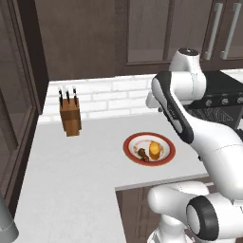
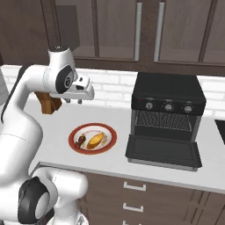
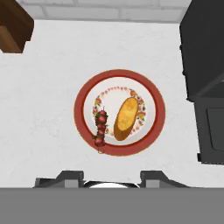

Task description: Pick up the kebab skewer and baguette bread, and place them inside the toaster oven. Close the toaster oven door and start by setting the timer.

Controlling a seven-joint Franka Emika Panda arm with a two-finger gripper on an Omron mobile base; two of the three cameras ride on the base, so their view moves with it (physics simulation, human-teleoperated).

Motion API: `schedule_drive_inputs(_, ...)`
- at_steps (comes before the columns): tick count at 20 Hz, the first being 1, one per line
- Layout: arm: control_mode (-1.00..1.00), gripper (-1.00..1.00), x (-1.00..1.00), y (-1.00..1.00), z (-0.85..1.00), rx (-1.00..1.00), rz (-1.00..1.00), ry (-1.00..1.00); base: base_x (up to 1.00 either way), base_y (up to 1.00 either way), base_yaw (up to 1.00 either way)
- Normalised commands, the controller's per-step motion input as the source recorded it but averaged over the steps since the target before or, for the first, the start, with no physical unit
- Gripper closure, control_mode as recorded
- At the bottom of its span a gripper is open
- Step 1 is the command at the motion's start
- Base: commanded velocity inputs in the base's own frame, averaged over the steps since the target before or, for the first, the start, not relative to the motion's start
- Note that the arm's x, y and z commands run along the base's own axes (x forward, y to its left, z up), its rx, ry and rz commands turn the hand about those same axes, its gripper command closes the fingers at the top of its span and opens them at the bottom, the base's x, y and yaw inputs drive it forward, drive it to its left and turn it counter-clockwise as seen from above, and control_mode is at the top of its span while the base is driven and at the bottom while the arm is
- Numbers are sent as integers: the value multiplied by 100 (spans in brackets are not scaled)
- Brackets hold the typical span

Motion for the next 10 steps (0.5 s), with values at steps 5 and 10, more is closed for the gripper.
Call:
schedule_drive_inputs(5, -100, -100, -11, -7, 0, 0, 0, -2, 0, 0, 0)
schedule_drive_inputs(10, -100, -100, -40, -64, 0, 0, 8, -13, 0, 0, 0)
